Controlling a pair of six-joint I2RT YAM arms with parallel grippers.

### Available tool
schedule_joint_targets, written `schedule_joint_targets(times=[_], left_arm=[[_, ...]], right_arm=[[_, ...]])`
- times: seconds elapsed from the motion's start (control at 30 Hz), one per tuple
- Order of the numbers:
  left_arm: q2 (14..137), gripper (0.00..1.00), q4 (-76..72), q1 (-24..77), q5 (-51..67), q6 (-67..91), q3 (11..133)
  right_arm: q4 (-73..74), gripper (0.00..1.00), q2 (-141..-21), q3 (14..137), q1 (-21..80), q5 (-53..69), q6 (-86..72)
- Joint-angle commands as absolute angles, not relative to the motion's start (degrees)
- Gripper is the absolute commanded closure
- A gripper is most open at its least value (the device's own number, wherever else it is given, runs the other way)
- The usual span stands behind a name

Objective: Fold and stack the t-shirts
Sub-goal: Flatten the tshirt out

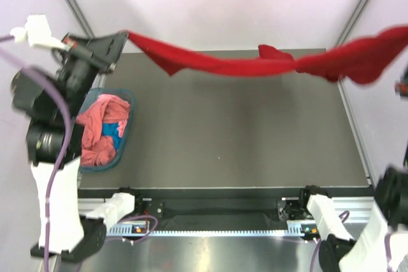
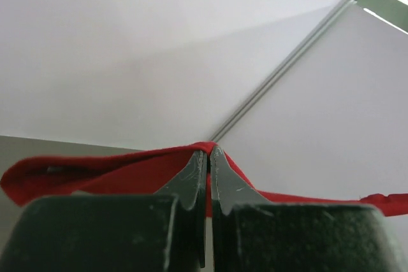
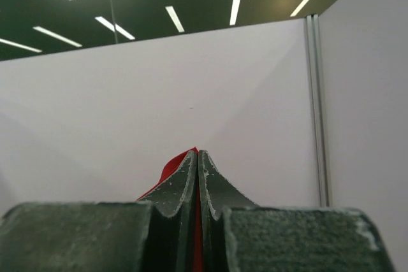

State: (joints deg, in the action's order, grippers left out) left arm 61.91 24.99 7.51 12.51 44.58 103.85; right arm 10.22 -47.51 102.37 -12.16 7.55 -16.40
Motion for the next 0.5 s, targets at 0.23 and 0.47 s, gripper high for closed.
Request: schedule_joint_targets(times=[0.23,0.47], left_arm=[[52.0,1.00,38.7,7.2,21.4,48.3,100.7],[57.8,1.00,42.7,7.3,25.9,46.1,100.0]], right_arm=[[30.8,1.00,-39.3,110.2,-7.4,-8.9,-9.1],[29.0,1.00,-42.9,110.4,-3.9,-12.3,-3.3]])
